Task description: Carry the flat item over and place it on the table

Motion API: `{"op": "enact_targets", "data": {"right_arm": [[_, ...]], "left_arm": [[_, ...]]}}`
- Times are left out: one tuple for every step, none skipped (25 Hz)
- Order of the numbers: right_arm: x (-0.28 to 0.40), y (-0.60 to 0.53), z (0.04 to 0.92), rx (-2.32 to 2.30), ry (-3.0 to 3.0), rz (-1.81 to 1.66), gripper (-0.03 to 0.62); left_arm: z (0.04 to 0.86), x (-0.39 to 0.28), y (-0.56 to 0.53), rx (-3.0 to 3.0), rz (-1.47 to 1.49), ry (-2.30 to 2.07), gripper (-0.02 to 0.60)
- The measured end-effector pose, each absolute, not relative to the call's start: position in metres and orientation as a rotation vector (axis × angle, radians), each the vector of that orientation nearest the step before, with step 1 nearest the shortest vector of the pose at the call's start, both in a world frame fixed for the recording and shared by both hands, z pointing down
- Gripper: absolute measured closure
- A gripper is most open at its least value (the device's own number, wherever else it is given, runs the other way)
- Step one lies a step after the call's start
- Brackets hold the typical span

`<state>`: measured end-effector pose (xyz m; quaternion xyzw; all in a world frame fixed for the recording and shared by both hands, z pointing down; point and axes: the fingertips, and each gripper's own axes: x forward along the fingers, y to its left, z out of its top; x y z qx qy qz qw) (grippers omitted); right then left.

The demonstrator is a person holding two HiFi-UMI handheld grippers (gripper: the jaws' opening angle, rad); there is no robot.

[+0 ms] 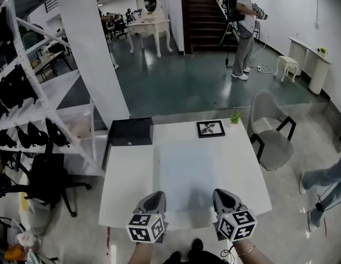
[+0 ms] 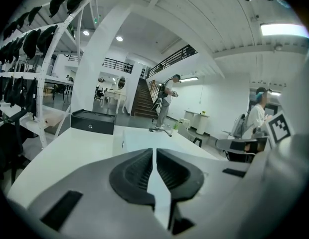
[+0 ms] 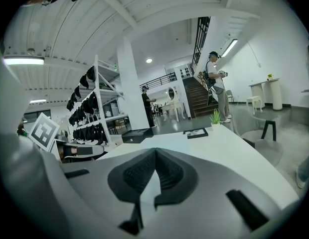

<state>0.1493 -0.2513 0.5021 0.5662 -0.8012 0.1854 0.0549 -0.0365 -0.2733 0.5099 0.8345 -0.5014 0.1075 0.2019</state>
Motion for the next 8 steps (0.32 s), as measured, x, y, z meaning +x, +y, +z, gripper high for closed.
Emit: {"op": "enact_targets", "data": {"right_arm": [[0.1503, -0.2515, 0.5030, 1.717, -2.433, 0.567, 0.594], [0.1511, -0.2514, 0.5040, 1.713, -2.435, 0.571, 0.594], [0.1518, -0.2512, 0.5051, 1.709, -2.437, 0.575, 0.594], [0.1524, -0.2511, 0.5059, 1.704, -2.440, 0.576, 0.594], [0.1531, -0.2512, 0.5064, 1.697, -2.443, 0.575, 0.594], [0.1538, -0.2514, 0.5066, 1.691, -2.445, 0.571, 0.594], [0.1547, -0.2518, 0.5067, 1.685, -2.447, 0.566, 0.594], [0.1556, -0.2522, 0.5067, 1.678, -2.448, 0.561, 0.594]], "left_arm": [[0.5101, -0.0360, -0.2734, 2.327, 0.302, -1.404, 0.555], [0.5104, -0.0355, -0.2734, 2.324, 0.305, -1.409, 0.555], [0.5107, -0.0350, -0.2734, 2.321, 0.306, -1.414, 0.555], [0.5110, -0.0345, -0.2737, 2.317, 0.306, -1.419, 0.555], [0.5110, -0.0339, -0.2742, 2.313, 0.305, -1.424, 0.555], [0.5109, -0.0333, -0.2748, 2.308, 0.303, -1.429, 0.555], [0.5107, -0.0326, -0.2754, 2.303, 0.301, -1.434, 0.555], [0.5105, -0.0319, -0.2760, 2.299, 0.299, -1.439, 0.555]]}}
